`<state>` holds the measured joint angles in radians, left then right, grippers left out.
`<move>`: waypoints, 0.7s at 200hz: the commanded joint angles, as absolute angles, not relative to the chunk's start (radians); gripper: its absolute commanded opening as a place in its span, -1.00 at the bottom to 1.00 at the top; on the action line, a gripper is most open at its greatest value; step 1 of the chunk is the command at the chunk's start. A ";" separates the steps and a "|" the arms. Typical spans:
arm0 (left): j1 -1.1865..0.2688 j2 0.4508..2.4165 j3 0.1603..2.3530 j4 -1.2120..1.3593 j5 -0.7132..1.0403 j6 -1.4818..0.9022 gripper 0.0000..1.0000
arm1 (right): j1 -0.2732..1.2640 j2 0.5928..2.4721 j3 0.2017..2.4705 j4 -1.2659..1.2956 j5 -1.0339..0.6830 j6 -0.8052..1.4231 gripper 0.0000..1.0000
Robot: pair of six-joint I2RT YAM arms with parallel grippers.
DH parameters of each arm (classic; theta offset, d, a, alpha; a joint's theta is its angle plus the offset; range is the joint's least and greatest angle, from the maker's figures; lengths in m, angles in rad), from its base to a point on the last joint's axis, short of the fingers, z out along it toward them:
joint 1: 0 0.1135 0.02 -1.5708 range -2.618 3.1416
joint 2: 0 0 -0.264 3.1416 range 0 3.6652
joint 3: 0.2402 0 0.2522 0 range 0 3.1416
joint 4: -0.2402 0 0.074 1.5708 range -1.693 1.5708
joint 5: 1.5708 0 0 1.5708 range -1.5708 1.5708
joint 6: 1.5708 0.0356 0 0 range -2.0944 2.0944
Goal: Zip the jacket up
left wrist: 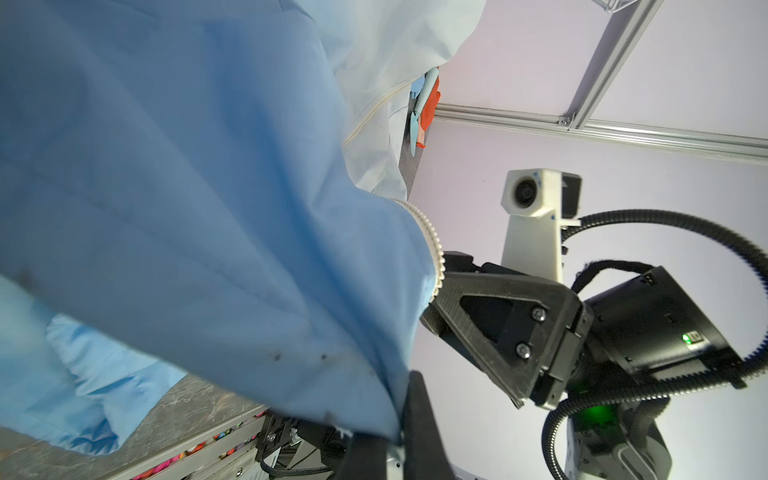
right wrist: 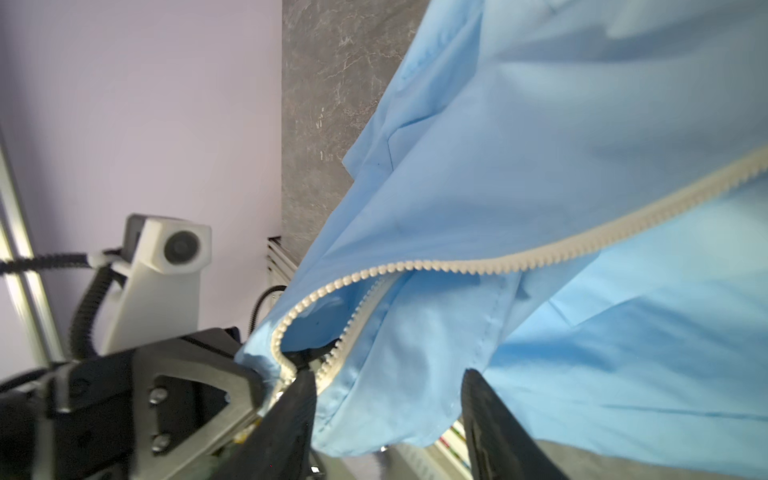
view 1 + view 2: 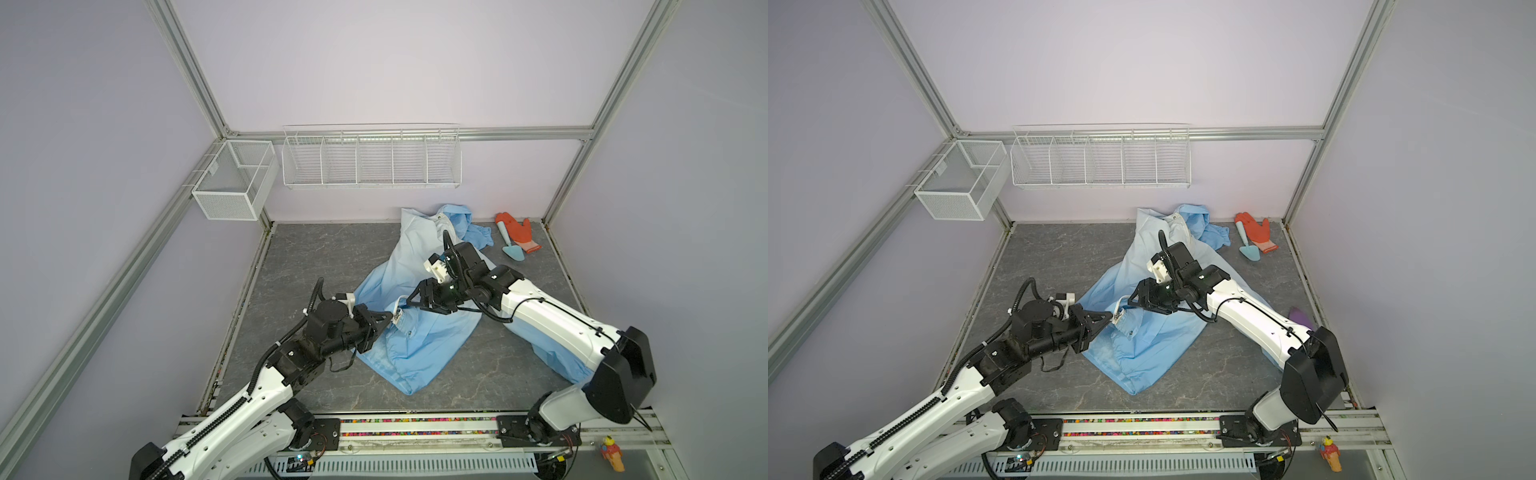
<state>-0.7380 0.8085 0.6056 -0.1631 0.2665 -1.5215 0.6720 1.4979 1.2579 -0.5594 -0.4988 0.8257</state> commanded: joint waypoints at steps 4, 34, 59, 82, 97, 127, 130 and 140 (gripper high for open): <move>-0.741 0.798 0.581 -0.084 0.281 -1.507 -1.00 | 0.652 1.442 1.168 -0.467 -0.611 1.115 0.39; -0.741 0.807 0.574 -0.066 0.294 -1.511 -1.00 | 0.652 1.384 1.031 -0.286 -0.625 1.360 0.55; -0.741 0.807 0.571 -0.063 0.300 -1.514 -1.00 | 0.657 1.348 0.988 -0.236 -0.602 1.460 0.68; -0.741 0.802 0.571 -0.066 0.306 -1.520 -1.00 | 0.679 1.328 0.943 -0.146 -0.567 1.583 0.71; -0.741 0.798 0.568 -0.069 0.305 -1.525 -1.00 | 0.705 1.333 0.922 -0.084 -0.546 1.631 0.71; -0.741 0.792 0.565 -0.068 0.305 -1.537 -1.00 | 0.753 1.357 0.890 0.034 -0.507 1.706 0.77; -0.741 0.792 0.565 -0.069 0.306 -1.538 -1.00 | 0.758 1.361 0.890 0.043 -0.504 1.712 0.78; -0.741 0.792 0.565 -0.065 0.305 -1.540 -1.00 | 0.765 1.368 0.885 0.072 -0.497 1.725 0.80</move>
